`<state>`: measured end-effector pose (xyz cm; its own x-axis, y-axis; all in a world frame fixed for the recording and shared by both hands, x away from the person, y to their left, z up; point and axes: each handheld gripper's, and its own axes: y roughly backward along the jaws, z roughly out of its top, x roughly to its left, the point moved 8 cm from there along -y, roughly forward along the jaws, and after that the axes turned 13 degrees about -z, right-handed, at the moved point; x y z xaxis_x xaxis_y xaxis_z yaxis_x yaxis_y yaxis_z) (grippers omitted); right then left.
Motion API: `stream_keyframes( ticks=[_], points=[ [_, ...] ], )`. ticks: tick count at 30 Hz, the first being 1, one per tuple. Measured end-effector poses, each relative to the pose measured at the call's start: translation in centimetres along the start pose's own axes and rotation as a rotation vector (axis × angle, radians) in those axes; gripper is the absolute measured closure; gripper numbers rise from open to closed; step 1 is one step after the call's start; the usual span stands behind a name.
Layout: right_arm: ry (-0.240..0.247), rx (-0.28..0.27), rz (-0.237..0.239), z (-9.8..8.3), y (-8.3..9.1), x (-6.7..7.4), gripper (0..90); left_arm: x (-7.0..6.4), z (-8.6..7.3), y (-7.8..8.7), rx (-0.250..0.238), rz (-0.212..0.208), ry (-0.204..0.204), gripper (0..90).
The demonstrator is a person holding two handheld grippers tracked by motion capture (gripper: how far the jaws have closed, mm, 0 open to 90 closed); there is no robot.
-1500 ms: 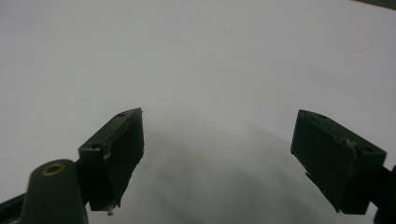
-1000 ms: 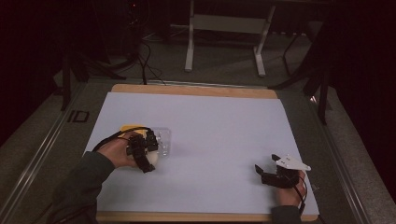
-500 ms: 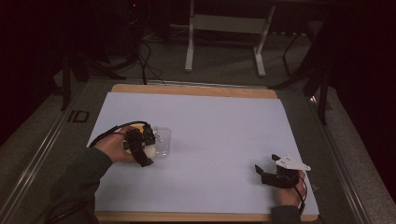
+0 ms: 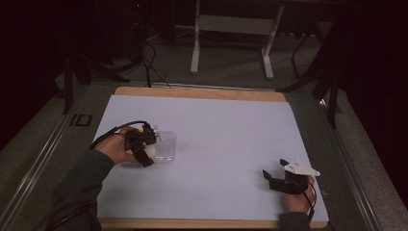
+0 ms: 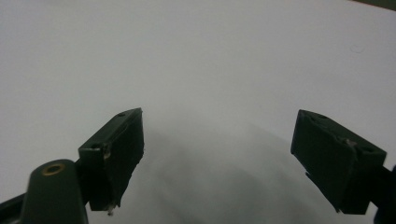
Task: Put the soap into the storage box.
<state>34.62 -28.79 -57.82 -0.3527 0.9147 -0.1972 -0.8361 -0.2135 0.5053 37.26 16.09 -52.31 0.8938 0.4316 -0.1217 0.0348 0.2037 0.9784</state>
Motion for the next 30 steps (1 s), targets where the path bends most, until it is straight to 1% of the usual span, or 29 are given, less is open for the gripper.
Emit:
stream_keyframes(
  ticks=[1, 2, 3, 4, 5, 6, 7, 8, 9, 10, 11, 12, 13, 16, 19, 20, 21, 22, 23, 24, 25, 26, 27, 28, 30],
  points=[
    [0.0, 0.0, 0.0, 0.0, 0.0, 0.0, 17.2, 0.0, 0.0, 0.0, 0.0, 0.0, 0.0, 24.0],
    [0.0, 0.0, 0.0, 0.0, 0.0, 0.0, 17.1, 0.2, -0.1, 0.0, -0.009, -0.004, 0.018, 24.0],
    [0.0, 0.0, 0.0, 0.0, 0.0, 0.0, 17.1, 0.2, -0.1, 0.0, -0.009, -0.004, 0.018, 24.0],
    [0.0, 0.0, 0.0, 0.0, 0.0, 0.0, 17.2, 0.4, -0.2, 0.0, -0.012, 0.005, 0.033, 24.0],
    [0.0, 0.0, 0.0, 0.0, 0.0, 0.0, 17.2, 0.4, -0.2, 0.0, -0.012, 0.005, 0.033, 24.0],
    [0.0, 0.0, 0.0, 0.0, 0.0, 0.0, 17.2, 0.7, -0.3, 0.0, -0.007, 0.017, 0.057, 24.0],
    [0.0, 0.0, 0.0, 0.0, 0.0, 0.0, 17.2, 0.7, -0.3, 0.0, -0.007, 0.017, 0.057, 24.0],
    [0.001, 0.0, 0.0, 0.0, 0.0, 0.0, 17.2, 0.9, -0.5, 0.0, -0.006, 0.02, 0.076, 24.0],
    [0.001, 0.0, 0.0, 0.0, 0.0, 0.0, 17.2, 0.9, -0.5, 0.0, -0.006, 0.02, 0.076, 24.0],
    [0.0, 0.0, 0.0, 0.0, 0.0, 0.0, 17.1, 1.2, -0.6, 0.0, -0.008, 0.022, 0.096, 24.0],
    [0.0, 0.0, 0.0, 0.0, 0.0, 0.0, 17.2, 1.2, -0.6, 0.0, -0.008, 0.022, 0.096, 24.0],
    [0.001, 0.001, 0.0, 0.0, 0.0, 0.0, 17.2, 1.4, -0.7, 0.0, -0.009, 0.031, 0.115, 24.0],
    [0.001, 0.0, 0.0, 0.0, 0.0, 0.0, 17.2, 1.5, -0.8, 0.0, -0.015, 0.028, 0.13, 24.0],
    [0.001, 0.0, 0.0, 0.0, 0.0, 0.0, 17.2, 1.9, -0.9, 0.0, -0.028, 0.031, 0.156, 24.0],
    [0.002, 0.0, 0.0, 0.0, 0.0, 0.0, 17.2, 2.1, -1.0, 0.0, -0.029, 0.034, 0.166, 24.0],
    [0.002, 0.0, 0.0, 0.0, 0.0, 0.0, 17.2, 2.3, -1.0, -0.1, -0.036, 0.038, 0.184, 24.0],
    [0.002, 0.0, 0.0, 0.0, 0.0, 0.0, 17.2, 2.3, -1.0, -0.1, -0.036, 0.038, 0.184, 24.0],
    [0.002, 0.0, 0.0, 0.0, 0.0, 0.0, 17.2, 2.6, -1.0, -0.1, -0.044, 0.043, 0.206, 24.0],
    [0.002, 0.0, 0.0, 0.0, 0.0, 0.0, 17.2, 2.6, -1.0, -0.1, -0.044, 0.043, 0.206, 24.0],
    [0.001, 0.0, 0.0, 0.0, 0.0, 0.0, 17.1, 2.8, -1.0, -0.2, -0.057, 0.047, 0.228, 24.0],
    [0.002, 0.0, 0.0, 0.0, 0.0, 0.0, 17.2, 2.9, -1.0, -0.2, -0.066, 0.055, 0.239, 24.0],
    [0.002, 0.001, 0.0, 0.0, 0.0, 0.0, 17.2, 3.1, -1.0, -0.3, -0.069, 0.067, 0.245, 24.0],
    [0.002, 0.0, 0.0, 0.0, 0.0, 0.0, 17.2, 3.1, -1.0, -0.3, -0.069, 0.067, 0.245, 24.0],
    [0.001, 0.0, 0.0, 0.0, 0.0, 0.0, 17.2, 3.3, -1.0, -0.3, -0.077, 0.077, 0.262, 24.0],
    [0.001, 0.0, 0.0, 0.0, 0.0, 0.0, 17.2, 3.4, -1.0, -0.3, -0.075, 0.073, 0.267, 24.0]
  ],
)
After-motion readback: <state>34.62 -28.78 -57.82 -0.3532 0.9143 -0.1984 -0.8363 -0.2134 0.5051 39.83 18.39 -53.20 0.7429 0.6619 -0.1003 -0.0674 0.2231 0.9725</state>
